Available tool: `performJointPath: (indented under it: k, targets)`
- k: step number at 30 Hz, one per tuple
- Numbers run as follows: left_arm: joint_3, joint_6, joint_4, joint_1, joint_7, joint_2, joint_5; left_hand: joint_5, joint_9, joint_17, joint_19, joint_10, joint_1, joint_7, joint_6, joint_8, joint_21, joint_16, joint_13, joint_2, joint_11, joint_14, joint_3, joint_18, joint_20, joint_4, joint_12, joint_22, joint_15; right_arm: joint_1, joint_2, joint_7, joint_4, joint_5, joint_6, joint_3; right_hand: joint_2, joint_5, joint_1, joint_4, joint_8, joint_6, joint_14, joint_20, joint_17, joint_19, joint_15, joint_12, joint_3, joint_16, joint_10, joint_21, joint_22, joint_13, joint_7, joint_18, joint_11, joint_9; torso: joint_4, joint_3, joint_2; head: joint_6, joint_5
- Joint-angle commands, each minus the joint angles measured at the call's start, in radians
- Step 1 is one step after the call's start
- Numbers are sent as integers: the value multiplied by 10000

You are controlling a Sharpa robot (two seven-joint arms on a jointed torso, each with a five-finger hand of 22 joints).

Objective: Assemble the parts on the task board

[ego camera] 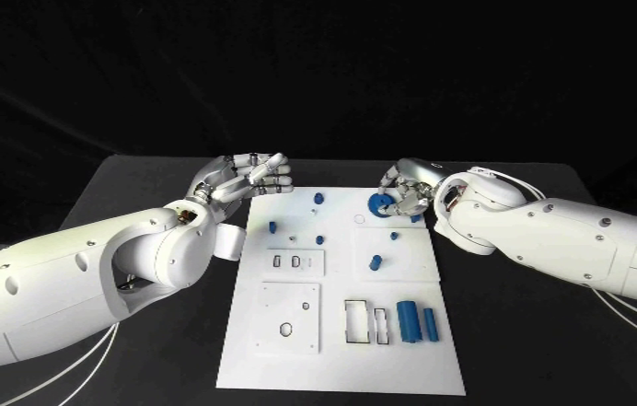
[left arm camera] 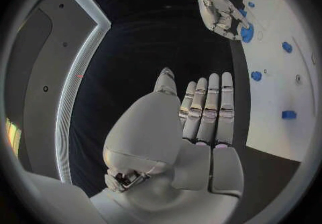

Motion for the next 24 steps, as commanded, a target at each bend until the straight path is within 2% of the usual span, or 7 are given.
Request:
performJointPath:
  k: [1,3,5,13,20,24]
  targets:
    - [8,172,16,15,28,7,27,-69,8,9,-39,-59,21,111,-67,-50,-50,-60,-1,109,-3,-56,-52,70,44,4,-26,-9,-2,-64,-7,-41,77,-806,-140,-31,-52,-77,-12,-88,153,323,1045,-41,2627,116,-138,95,378,55,100,70,1477,435,-108,-159,-52,96,-16,4,0,-6,8]
    - [8,176,15,15,22,6,27,-71,11,12,-40,-61,20,112,-69,-51,-51,-63,0,114,-2,-57,-54,70,45,4,-26,-10,-1,-73,-19,11,138,-962,-371,-32,-80,-338,-151,-97,157,394,1045,-69,2627,135,-164,108,536,55,121,88,1508,443,-135,-167,-77,113,-17,3,-4,-5,6]
    - [8,182,13,15,17,6,27,-74,12,14,-40,-63,20,112,-71,-51,-52,-64,-1,117,-2,-58,-55,70,46,5,-26,-10,-1,-81,-29,54,201,-1085,-569,-32,-78,-379,-172,-104,158,409,1045,-74,2627,157,-168,138,574,55,152,111,1535,477,-143,-175,-82,117,-11,2,-5,2,1]
    - [8,202,-10,15,-6,14,27,-102,19,23,-44,-79,15,117,-84,-55,-55,-81,-2,137,4,-76,-64,70,50,8,-31,-13,4,-82,-66,102,675,-1673,-1297,-30,-117,-171,-197,-217,142,447,1045,-99,2627,244,-190,229,806,55,243,204,1644,577,-158,-208,-102,129,-4,3,-7,55,17]
    - [8,206,-24,15,-14,30,27,-102,19,23,-44,-79,15,117,-84,-55,-55,-81,-2,137,4,-76,-64,70,50,8,-31,-13,4,23,78,-180,1360,-2438,-1531,-26,-135,-115,-228,-237,136,457,1045,-103,2627,346,-192,260,857,55,275,316,1764,610,-159,-246,-104,130,-13,2,3,77,33]
    - [8,224,-24,15,-12,51,27,-123,25,30,-48,-92,11,120,-94,-58,-58,-94,-3,147,8,-89,-73,70,53,10,-33,-16,9,55,379,-338,1537,-2842,-1697,-26,-133,-92,-239,-244,138,468,1045,-104,2627,375,-194,274,883,55,290,349,1799,626,-162,-257,-107,132,13,-7,12,75,16]
